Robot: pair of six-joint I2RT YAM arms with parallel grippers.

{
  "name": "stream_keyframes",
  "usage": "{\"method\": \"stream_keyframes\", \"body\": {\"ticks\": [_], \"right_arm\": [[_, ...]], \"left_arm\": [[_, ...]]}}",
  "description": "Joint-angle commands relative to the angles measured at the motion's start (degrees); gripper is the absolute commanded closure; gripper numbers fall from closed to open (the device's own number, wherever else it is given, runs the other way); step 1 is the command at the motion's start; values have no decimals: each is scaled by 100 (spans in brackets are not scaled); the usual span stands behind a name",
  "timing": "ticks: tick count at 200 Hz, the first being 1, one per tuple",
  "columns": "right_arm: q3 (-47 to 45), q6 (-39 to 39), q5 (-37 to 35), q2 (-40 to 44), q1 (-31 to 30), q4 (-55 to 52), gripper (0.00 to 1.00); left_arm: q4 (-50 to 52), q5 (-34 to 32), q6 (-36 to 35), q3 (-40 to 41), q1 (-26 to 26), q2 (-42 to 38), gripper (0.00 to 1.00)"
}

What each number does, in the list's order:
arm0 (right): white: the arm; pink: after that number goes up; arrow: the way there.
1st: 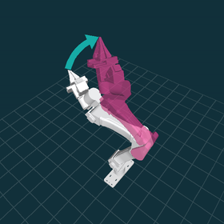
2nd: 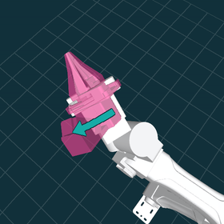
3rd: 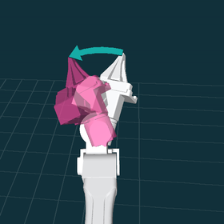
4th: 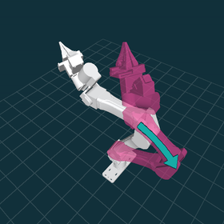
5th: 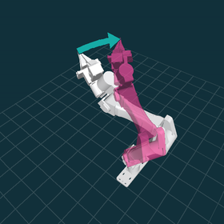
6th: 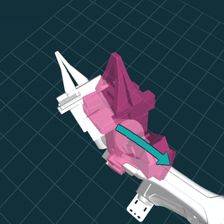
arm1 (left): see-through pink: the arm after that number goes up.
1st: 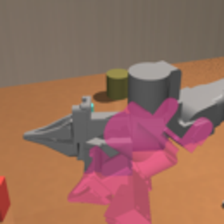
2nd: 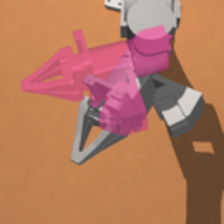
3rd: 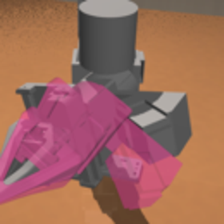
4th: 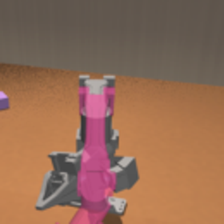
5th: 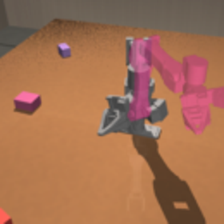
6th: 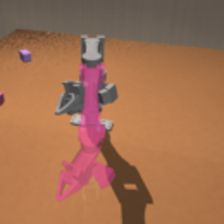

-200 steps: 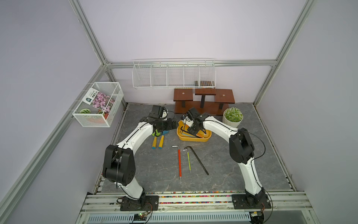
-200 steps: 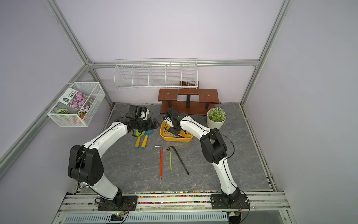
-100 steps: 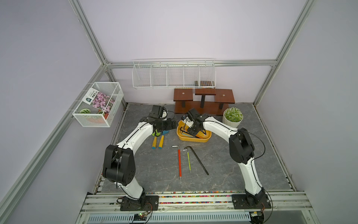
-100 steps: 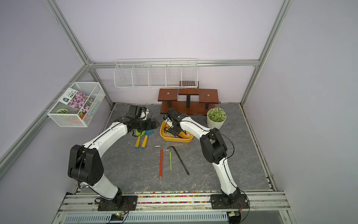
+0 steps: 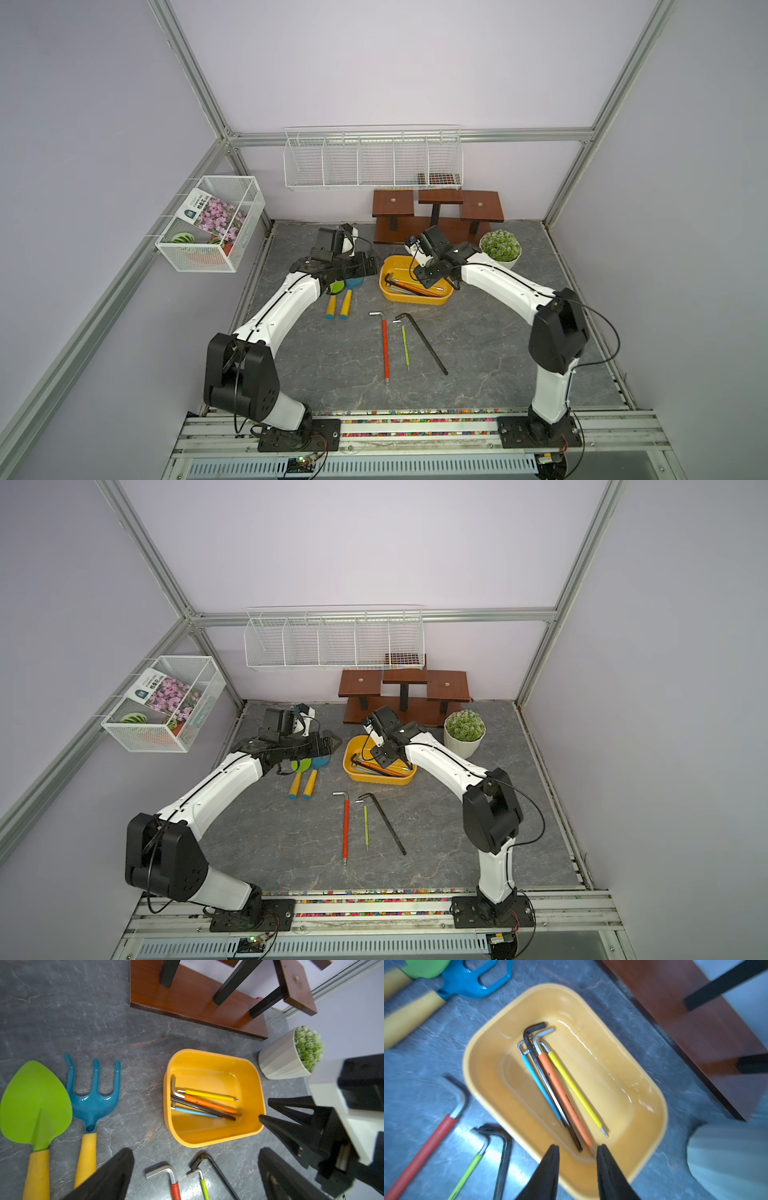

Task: Put the hex key on the desktop into the storage box
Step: Place the Allen key in the storage box, then pick up the Allen key from the center of the board.

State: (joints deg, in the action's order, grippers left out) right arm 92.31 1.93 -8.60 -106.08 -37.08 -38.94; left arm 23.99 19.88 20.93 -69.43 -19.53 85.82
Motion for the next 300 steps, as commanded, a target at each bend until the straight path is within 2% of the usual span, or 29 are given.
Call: {"method": "stream_keyframes", "body": {"ticks": [1, 40, 66, 100, 132, 149, 197, 244, 300], "right_arm": [[-680, -583, 57, 578, 0, 191, 65], [-1829, -1097, 324, 1550, -70, 488, 66], [-2539, -1184, 759, 2107, -118, 843, 65], [-3113, -1349, 955, 2614, -142, 889, 66], [-3492, -1463, 1121, 2844, -176, 877, 64], [-3646, -1474, 1159, 2830, -223, 949, 64], [-3852, -1758, 1007, 2396, -477, 1164, 63], [-3722, -2069, 447, 1804, -804, 1185, 57], [-3469, -2309, 399, 1111, -1013, 1177, 55]], "left_arm": [[-352, 192, -63, 193, -33, -185, 2], [-546, 214, -187, 371, -135, -368, 2], [-438, 117, -335, 403, -194, -379, 2], [63, 112, -291, 219, -192, -362, 1], [-225, -15, -276, 613, -195, -485, 1], [-382, -172, -186, 787, -193, -385, 1], [229, -292, -188, 168, -193, 307, 1], [272, -449, -167, 143, -199, 339, 1], [408, -509, -176, 48, -194, 359, 1]]}}
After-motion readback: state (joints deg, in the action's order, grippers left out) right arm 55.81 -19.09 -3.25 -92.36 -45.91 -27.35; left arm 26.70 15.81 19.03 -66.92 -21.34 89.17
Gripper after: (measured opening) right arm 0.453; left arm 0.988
